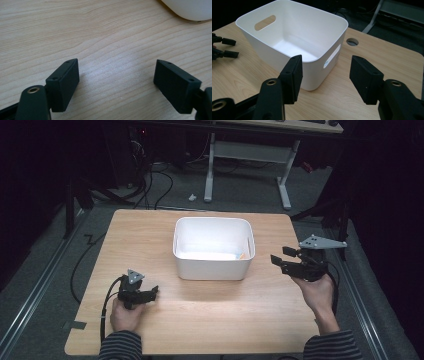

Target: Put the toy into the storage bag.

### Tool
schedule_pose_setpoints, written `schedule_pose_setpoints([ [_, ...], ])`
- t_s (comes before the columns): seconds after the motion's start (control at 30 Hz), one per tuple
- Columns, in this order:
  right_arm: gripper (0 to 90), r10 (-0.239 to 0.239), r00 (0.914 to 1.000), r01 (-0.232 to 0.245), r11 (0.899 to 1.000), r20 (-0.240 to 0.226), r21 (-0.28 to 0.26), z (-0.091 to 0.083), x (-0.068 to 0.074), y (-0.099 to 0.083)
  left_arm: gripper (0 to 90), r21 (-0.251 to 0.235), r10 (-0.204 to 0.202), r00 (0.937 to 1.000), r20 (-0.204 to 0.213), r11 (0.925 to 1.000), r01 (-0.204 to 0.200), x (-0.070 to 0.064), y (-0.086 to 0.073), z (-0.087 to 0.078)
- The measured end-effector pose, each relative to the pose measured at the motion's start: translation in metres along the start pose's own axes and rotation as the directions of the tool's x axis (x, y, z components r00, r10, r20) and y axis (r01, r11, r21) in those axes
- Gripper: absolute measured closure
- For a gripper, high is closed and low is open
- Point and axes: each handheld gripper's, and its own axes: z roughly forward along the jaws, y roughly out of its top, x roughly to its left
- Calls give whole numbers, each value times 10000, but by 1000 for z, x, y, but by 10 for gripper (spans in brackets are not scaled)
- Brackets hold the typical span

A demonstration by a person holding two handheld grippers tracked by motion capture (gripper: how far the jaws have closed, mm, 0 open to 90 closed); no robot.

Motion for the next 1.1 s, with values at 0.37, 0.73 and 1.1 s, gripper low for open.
schedule_pose_setpoints([
  [0.37,444,100,9997,-97,9999,221,-127,-23,-3,-25,215,8,6,10000,67,10000,-6,1,1,1],
  [0.73,451,557,9980,-551,9983,289,-208,-35,-4,-51,216,-9,-4,10000,33,10000,4,0,0,0],
  [1.1,448,701,9971,-699,9975,279,-94,-25,-6,-61,216,2,1,10000,63,10000,-1,0,-1,-1],
])
